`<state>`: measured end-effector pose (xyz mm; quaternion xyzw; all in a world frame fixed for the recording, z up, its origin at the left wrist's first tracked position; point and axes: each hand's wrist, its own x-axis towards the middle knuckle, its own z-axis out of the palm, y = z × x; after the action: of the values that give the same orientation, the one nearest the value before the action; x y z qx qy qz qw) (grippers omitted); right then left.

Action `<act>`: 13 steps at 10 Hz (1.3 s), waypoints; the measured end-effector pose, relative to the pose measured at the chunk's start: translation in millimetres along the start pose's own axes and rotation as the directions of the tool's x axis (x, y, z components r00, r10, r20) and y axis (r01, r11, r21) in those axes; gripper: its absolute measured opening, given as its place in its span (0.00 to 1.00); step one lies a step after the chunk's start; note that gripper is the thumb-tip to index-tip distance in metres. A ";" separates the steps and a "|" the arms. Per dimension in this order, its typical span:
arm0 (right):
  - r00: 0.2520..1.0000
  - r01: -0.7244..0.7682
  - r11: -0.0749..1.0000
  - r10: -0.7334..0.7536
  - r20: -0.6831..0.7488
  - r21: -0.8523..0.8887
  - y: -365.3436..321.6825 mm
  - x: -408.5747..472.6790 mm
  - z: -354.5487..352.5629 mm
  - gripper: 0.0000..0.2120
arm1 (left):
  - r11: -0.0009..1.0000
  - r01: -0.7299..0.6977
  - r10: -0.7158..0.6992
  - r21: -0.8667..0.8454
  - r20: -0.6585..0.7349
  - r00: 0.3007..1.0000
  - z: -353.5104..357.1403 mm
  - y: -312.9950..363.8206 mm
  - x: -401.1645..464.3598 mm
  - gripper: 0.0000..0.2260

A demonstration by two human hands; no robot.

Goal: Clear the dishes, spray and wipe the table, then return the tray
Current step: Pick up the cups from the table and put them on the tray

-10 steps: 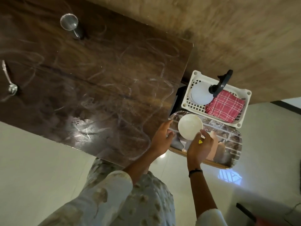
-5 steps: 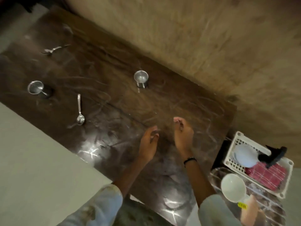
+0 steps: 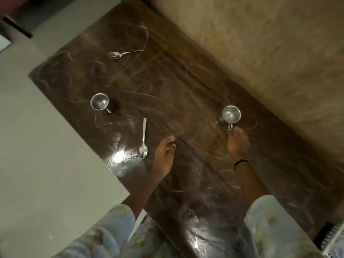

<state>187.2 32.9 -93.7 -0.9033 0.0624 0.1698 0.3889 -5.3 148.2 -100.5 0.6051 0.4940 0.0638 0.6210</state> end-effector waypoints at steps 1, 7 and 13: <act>1.000 -0.004 1.000 0.004 0.005 -0.023 -5.2 6.3 8.3 0.12 | 1.000 0.005 -0.006 -0.027 -0.038 0.999 -15.8 1.8 14.0 0.14; 0.946 0.268 0.936 -0.300 0.120 0.229 -46.6 -54.4 90.2 0.08 | 0.979 0.107 -0.199 -0.173 -0.716 0.669 -142.6 32.9 113.4 0.12; 0.941 0.282 0.924 -0.319 0.116 0.258 0.9 -91.8 56.5 0.08 | 0.709 0.207 -0.447 -0.674 -0.203 0.871 -88.6 35.9 38.9 0.18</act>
<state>86.6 71.3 -97.8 -0.8329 -0.0878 0.1695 0.5194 -28.3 245.0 -72.6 0.2395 0.6466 0.2200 0.6900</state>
